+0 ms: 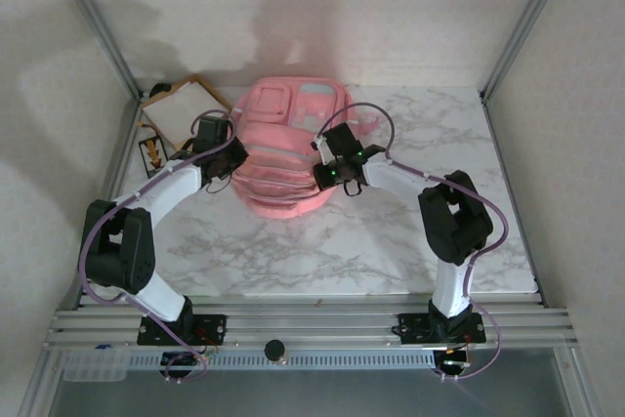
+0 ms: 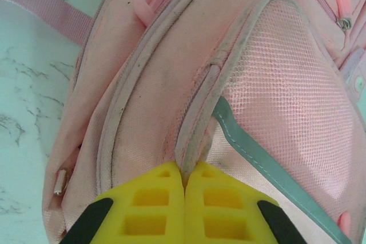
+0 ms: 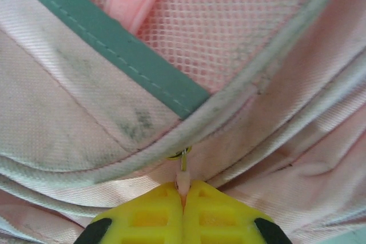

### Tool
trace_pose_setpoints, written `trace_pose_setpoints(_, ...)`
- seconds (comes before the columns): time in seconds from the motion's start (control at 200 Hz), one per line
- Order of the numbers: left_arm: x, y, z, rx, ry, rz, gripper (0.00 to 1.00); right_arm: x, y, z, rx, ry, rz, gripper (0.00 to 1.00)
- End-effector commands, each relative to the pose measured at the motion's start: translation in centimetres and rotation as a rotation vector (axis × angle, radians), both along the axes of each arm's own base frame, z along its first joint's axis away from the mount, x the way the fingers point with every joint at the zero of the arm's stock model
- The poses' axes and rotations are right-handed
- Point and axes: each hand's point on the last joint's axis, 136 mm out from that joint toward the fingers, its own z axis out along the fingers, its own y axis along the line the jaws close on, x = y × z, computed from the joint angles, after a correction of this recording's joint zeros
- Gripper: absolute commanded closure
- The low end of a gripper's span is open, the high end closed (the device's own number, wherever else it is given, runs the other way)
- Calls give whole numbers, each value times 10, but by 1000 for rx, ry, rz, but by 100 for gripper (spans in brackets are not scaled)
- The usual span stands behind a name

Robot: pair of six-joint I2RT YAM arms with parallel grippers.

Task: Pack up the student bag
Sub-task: Zip the student bag at the top-center of the table, then reset both arms

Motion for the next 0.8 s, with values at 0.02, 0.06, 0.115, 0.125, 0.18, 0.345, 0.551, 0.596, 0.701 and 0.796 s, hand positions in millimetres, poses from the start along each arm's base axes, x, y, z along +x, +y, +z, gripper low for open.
trace_pose_setpoints(0.02, -7, 45, 0, 148, 23, 94, 100, 55, -46, 31, -28, -127, -185, 100)
trace_pose_setpoints(0.06, -8, 47, -1, 162, 28, 93, 100, 63, -52, 34, -31, -136, -211, 100)
trace_pose_setpoints(0.115, -10, 48, -3, 177, 35, 90, 100, 73, -60, 36, -33, -142, -255, 100)
trace_pose_setpoints(0.125, -10, 48, -3, 178, 35, 90, 100, 74, -61, 36, -31, -142, -262, 100)
trace_pose_setpoints(0.18, -11, 48, -4, 182, 36, 82, 100, 80, -66, 38, -15, -136, -287, 100)
trace_pose_setpoints(0.345, -4, 34, -2, 118, 18, 36, 100, 73, -54, 44, 33, -135, -210, 93)
trace_pose_setpoints(0.551, -7, 17, 24, 57, -64, -59, 27, 54, -93, 59, 30, -170, -283, 43)
trace_pose_setpoints(0.596, -13, 19, 31, 67, -88, -69, 17, 56, -119, 65, 33, -198, -377, 30)
trace_pose_setpoints(0.701, -30, 49, 48, 184, -140, 10, 1, 58, -200, 79, -38, -343, -675, 1)
trace_pose_setpoints(0.796, -50, 116, 58, 471, -158, 250, 0, 48, -271, 81, -134, -489, -910, 1)
